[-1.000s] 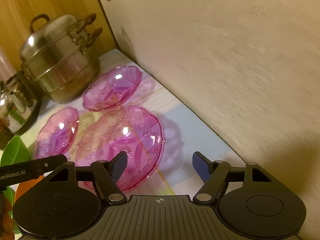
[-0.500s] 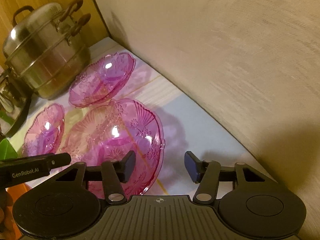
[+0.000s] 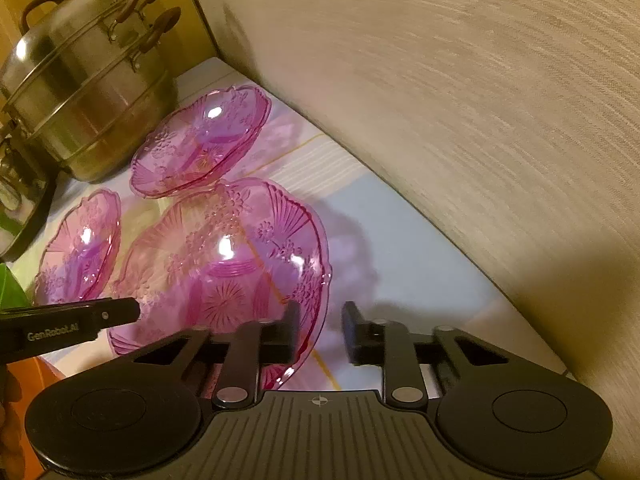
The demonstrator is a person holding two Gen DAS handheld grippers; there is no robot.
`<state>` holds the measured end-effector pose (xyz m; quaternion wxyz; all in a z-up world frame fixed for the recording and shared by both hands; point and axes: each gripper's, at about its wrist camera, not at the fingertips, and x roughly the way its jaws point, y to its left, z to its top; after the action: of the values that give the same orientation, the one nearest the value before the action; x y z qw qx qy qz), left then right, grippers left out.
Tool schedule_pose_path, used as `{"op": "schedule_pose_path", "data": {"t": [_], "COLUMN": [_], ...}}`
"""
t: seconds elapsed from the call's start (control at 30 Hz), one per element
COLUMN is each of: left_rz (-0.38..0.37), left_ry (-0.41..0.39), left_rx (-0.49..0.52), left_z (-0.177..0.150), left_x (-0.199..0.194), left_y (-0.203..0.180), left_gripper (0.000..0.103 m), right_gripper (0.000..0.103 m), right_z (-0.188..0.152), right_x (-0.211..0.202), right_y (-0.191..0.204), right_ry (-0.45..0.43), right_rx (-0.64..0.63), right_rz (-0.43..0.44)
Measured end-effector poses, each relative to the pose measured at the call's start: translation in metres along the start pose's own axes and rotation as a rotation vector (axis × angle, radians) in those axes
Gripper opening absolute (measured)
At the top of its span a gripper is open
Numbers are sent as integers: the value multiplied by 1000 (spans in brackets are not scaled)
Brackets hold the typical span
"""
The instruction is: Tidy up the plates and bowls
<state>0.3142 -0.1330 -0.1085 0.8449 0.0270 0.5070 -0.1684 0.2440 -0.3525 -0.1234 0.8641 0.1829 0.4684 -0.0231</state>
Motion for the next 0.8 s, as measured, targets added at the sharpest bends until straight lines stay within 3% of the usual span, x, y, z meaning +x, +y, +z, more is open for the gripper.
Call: {"op": "schedule_pose_path", "data": {"t": [0.13, 0.47, 0.8], "left_rz": [-3, -33, -33], "left_ry": [-3, -11, -92], "left_rx": [-16, -24, -59], "left_z": [0, -2, 6], "left_x": [1, -2, -42], "left_y": [2, 0, 11], "left_gripper": [16, 10, 10], "right_gripper": [12, 11, 11], "right_z": [-1, 0, 5], "right_x": [-1, -8, -34], "right_y": [2, 3, 18], "right_ry": [-4, -24, -108], "right_rx": [-18, -45, -57], "right_rz": [-4, -32, -1]}}
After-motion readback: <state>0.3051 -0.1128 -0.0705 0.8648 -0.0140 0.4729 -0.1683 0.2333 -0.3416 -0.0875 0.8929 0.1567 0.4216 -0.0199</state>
